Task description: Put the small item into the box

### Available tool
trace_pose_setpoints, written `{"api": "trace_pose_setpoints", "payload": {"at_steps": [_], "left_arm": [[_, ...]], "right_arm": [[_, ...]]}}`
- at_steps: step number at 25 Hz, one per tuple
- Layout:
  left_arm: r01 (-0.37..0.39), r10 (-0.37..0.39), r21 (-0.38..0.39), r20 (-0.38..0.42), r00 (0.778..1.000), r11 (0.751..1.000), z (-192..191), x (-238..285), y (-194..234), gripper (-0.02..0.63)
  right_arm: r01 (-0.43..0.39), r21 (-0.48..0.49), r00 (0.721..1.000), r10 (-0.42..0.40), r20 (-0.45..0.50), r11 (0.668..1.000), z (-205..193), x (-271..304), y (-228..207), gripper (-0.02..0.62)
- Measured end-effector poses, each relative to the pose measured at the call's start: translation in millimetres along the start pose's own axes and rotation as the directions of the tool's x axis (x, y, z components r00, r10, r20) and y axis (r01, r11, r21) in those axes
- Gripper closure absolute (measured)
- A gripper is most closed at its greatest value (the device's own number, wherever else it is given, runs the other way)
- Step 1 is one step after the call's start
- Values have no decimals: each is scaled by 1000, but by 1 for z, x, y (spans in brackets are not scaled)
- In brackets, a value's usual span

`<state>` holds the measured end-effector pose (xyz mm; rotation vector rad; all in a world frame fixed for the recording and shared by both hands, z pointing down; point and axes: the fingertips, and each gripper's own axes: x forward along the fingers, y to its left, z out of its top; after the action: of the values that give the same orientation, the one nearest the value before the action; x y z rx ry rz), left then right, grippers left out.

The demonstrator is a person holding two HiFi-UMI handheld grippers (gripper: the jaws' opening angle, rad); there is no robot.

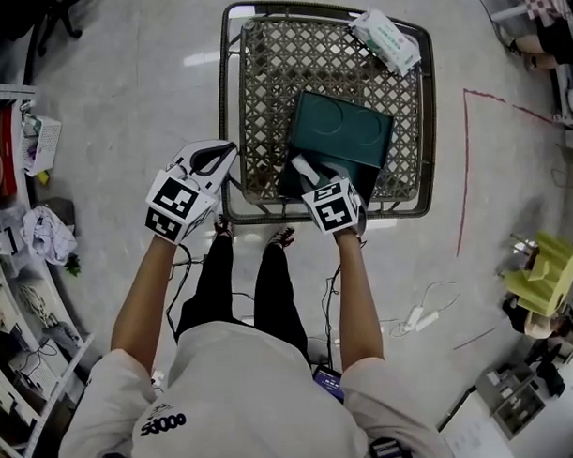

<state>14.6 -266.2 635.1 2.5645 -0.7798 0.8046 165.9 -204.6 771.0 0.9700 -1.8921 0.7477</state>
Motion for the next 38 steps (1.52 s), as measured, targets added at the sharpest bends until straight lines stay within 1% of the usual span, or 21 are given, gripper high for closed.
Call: {"api": "trace_pose_setpoints", "payload": {"at_steps": [6,11,13,14,16,20,26,32,38], "left_arm": [[7,-8,28,39,999,1000,21,-15,-14,601],[13,-17,59,71,997,998,41,-29,-26,601],[14,-21,74,83,996,997,50,-36,-31,601],[17,-24,81,89,996,997,54,-38,-33,600],[25,-34,95,102,994,995,62,-42,-39,601],[37,-55,129,137,989,991,85,-52,-51,601],[19,-53,168,206,977,986,123,-74,-54,601],[-9,-54,246,249,967,969,155,-99,-62,601],[-35,-65,300,317,946,953,195,-121,-68,601]], "right_arm": [[32,34,999,-33,35,999,7,-45,3,417],[100,89,987,-111,120,991,17,-91,-1,462],[126,118,977,-144,160,985,22,-111,-1,481],[142,132,969,-165,182,981,26,-121,-2,502],[181,157,950,-214,228,971,32,-144,-5,542],[250,197,901,-302,310,948,45,-192,-11,584],[305,243,825,-383,415,921,74,-259,-7,584],[359,254,748,-440,498,898,90,-317,-3,584],[392,276,674,-479,562,877,105,-366,-4,584]]}}
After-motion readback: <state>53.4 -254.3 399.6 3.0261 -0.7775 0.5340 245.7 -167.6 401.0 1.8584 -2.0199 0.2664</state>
